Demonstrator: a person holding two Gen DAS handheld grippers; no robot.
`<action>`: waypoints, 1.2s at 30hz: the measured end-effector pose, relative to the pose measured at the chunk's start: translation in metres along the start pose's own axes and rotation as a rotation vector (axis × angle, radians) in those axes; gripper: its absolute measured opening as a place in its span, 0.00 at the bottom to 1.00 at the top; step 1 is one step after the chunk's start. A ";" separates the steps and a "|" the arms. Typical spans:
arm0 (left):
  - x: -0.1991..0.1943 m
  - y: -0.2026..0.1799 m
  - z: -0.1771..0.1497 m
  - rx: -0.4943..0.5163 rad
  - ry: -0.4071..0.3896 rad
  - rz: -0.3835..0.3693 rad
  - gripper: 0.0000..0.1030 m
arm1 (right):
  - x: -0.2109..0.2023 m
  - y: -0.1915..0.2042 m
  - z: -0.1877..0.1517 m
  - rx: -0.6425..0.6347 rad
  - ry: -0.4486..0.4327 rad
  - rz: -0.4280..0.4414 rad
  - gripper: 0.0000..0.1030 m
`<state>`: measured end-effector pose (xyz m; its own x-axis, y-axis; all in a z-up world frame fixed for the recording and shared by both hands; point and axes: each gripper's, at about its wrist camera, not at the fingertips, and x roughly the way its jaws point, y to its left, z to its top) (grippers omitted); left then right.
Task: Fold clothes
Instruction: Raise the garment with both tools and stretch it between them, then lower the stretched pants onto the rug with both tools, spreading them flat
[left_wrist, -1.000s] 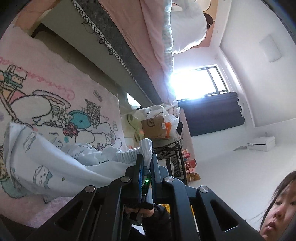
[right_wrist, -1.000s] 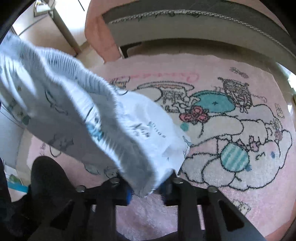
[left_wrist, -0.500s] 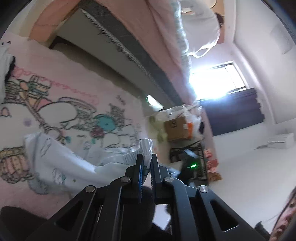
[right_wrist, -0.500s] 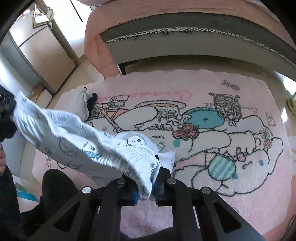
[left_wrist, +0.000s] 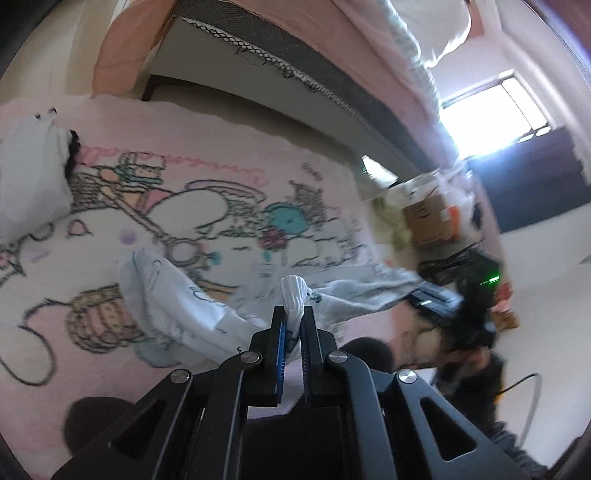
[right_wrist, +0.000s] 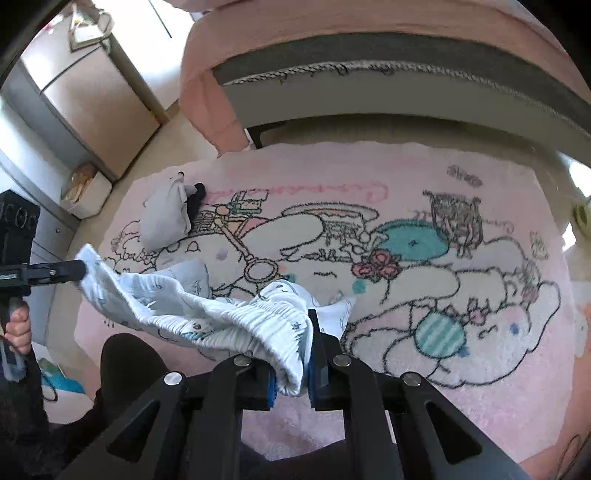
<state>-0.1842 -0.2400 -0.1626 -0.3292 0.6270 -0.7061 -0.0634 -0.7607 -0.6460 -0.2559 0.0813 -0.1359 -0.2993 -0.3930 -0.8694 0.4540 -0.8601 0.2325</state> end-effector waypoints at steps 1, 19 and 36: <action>0.000 -0.002 -0.001 0.014 0.004 0.013 0.06 | -0.004 0.003 0.002 -0.012 -0.005 -0.002 0.09; -0.032 -0.043 0.028 0.256 -0.095 0.206 0.06 | -0.053 0.032 0.053 -0.140 -0.060 -0.067 0.09; -0.037 -0.082 0.090 0.399 -0.274 0.329 0.06 | -0.047 0.020 0.109 -0.173 -0.076 -0.207 0.08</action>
<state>-0.2516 -0.2157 -0.0570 -0.6198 0.3211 -0.7160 -0.2492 -0.9458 -0.2084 -0.3240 0.0470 -0.0428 -0.4594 -0.2435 -0.8542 0.5110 -0.8591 -0.0299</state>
